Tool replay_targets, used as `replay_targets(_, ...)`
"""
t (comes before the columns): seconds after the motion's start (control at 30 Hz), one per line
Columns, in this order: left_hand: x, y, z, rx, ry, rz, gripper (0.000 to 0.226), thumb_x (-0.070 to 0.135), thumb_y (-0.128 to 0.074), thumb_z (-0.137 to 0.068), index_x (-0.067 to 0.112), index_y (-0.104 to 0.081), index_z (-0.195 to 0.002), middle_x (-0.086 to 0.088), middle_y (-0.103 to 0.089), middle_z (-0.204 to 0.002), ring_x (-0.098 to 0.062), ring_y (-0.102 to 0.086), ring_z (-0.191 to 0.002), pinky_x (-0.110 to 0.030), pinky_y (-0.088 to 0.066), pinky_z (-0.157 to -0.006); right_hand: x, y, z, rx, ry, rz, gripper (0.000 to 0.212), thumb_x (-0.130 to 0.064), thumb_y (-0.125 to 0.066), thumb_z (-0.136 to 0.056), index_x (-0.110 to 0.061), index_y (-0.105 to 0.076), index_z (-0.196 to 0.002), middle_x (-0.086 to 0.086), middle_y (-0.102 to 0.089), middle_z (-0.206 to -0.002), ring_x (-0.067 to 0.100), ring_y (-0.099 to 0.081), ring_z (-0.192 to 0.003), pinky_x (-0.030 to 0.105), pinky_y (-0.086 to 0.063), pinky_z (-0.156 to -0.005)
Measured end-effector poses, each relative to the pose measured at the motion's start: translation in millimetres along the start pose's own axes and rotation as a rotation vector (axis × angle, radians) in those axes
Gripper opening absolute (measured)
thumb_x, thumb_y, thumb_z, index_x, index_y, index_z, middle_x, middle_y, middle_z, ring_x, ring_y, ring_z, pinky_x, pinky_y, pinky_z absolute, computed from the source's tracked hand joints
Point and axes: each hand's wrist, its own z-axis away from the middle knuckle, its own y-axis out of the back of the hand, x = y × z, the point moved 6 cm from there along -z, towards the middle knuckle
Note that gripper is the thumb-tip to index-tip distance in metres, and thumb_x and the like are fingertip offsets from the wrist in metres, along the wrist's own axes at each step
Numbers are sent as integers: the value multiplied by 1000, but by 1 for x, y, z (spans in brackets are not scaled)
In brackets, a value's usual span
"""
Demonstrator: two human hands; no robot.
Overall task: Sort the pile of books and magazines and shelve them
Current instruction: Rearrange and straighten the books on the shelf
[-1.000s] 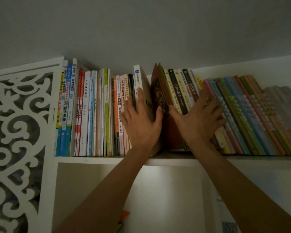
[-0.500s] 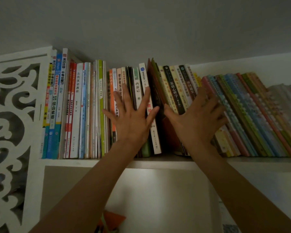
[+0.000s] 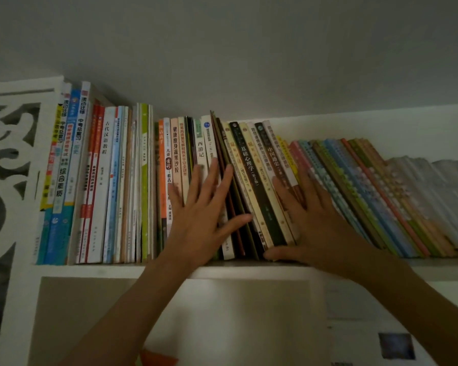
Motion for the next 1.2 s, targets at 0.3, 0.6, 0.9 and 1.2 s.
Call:
replay_targets(0.3,-18,-1,-13,-47,47,-70,82,84,1,-61,52,38,-127,3,45,-141,-22,43,-127,-49,22,-102,-16,-11,-13,124,-89,-49,123,-78,-59,-58,-50,39,-125,0,53,-137,29,38,-134,51,13,-111)
replay_targets(0.6,-11,19,-10,8,84,189,90,84,-19,-62,50,18,-137,12,22,-152,-9,24,-137,-48,17,-106,-3,13,-8,-45,43,-148,97,-67,-55,-71,-59,19,-133,-11,39,-147,18,26,-141,53,-2,-117)
replay_targets(0.9,14,2,-11,41,-36,-26,95,88,-12,-64,40,19,-140,11,27,-149,-19,28,-137,-48,22,-103,29,25,-5,-107,244,389,99,-89,-29,-56,-59,39,-120,-9,44,-141,14,20,-138,45,-8,-115)
replay_targets(1.2,5,-3,-13,73,-26,-17,94,87,-10,-65,41,22,-139,15,30,-148,-19,28,-138,-48,23,-103,17,0,-18,40,184,251,98,-93,-29,-55,-62,42,-116,-16,58,-126,12,49,-122,40,32,-98)
